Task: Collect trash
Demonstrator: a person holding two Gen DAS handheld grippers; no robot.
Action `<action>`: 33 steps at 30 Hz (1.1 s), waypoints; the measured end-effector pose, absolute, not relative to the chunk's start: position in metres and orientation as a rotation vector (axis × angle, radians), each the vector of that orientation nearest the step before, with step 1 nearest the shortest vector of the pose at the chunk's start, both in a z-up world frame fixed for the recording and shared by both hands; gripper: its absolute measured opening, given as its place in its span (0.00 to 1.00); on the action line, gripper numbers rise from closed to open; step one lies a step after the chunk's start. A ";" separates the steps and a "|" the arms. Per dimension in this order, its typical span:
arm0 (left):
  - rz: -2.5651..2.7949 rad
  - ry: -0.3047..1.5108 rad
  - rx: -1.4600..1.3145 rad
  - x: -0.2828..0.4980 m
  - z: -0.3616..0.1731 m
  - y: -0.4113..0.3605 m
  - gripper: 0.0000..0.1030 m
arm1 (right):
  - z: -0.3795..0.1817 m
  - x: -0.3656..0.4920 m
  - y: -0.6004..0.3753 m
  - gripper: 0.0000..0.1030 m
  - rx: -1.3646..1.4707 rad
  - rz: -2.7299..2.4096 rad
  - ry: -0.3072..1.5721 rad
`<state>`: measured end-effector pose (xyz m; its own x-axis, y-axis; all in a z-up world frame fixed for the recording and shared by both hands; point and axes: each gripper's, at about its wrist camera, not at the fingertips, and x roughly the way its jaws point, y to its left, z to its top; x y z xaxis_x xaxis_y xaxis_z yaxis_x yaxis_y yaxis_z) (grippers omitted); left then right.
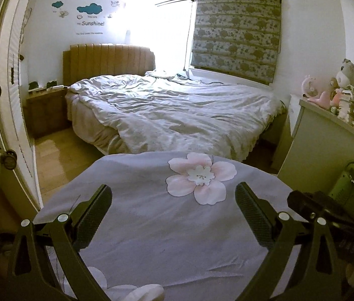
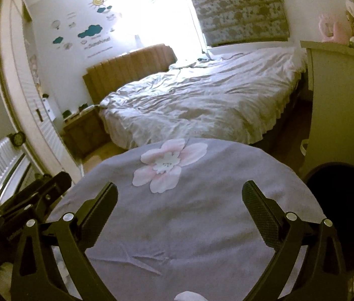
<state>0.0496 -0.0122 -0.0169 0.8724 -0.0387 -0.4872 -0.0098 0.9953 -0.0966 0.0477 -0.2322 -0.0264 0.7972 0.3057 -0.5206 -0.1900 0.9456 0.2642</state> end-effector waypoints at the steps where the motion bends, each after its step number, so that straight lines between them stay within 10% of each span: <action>1: -0.015 0.509 -0.093 0.049 -0.017 -0.013 0.95 | -0.026 0.046 -0.232 0.95 0.203 0.268 0.590; 33: -0.013 0.508 -0.079 0.033 -0.017 -0.007 0.95 | -0.022 0.031 -0.226 0.95 0.195 0.283 0.578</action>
<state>0.0331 -0.0074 -0.0171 0.8735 -0.0318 -0.4857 -0.0076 0.9968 -0.0791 0.0310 -0.2262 -0.0217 0.8007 0.3168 -0.5085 -0.2085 0.9431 0.2592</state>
